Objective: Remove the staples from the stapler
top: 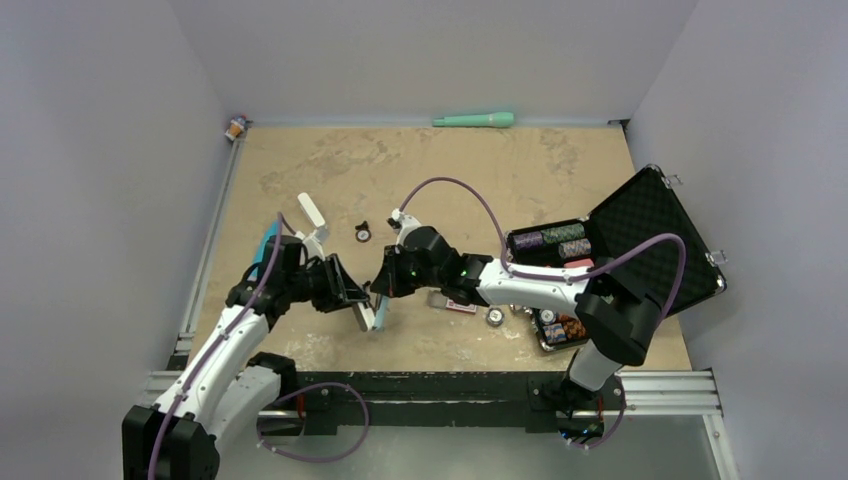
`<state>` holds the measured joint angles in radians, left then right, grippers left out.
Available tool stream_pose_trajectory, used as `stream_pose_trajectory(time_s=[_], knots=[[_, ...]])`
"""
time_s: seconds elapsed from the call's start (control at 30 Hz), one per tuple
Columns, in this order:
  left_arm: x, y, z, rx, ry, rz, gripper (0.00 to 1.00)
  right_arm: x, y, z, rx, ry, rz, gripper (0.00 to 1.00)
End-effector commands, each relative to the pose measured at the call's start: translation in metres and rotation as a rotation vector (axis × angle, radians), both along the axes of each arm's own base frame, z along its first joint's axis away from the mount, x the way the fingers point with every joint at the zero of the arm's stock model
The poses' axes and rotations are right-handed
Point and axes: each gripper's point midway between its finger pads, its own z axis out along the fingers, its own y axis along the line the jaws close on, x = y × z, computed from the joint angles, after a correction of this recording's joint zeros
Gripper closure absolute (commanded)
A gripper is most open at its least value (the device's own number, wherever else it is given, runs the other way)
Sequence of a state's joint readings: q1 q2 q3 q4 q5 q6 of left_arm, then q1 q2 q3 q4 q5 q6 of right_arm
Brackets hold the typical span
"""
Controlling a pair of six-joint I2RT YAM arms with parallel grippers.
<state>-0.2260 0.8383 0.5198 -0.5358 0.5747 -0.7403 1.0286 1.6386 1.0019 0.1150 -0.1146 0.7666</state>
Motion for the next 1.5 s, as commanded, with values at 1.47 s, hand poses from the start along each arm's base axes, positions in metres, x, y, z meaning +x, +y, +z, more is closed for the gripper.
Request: stream_pose_trajectory(time_s=[1.47], knots=[[0.024, -0.014, 0.031, -0.053, -0.096, -0.043, 1.0, -0.013, -0.054, -0.027, -0.138, 0.002, -0.075, 1.0]])
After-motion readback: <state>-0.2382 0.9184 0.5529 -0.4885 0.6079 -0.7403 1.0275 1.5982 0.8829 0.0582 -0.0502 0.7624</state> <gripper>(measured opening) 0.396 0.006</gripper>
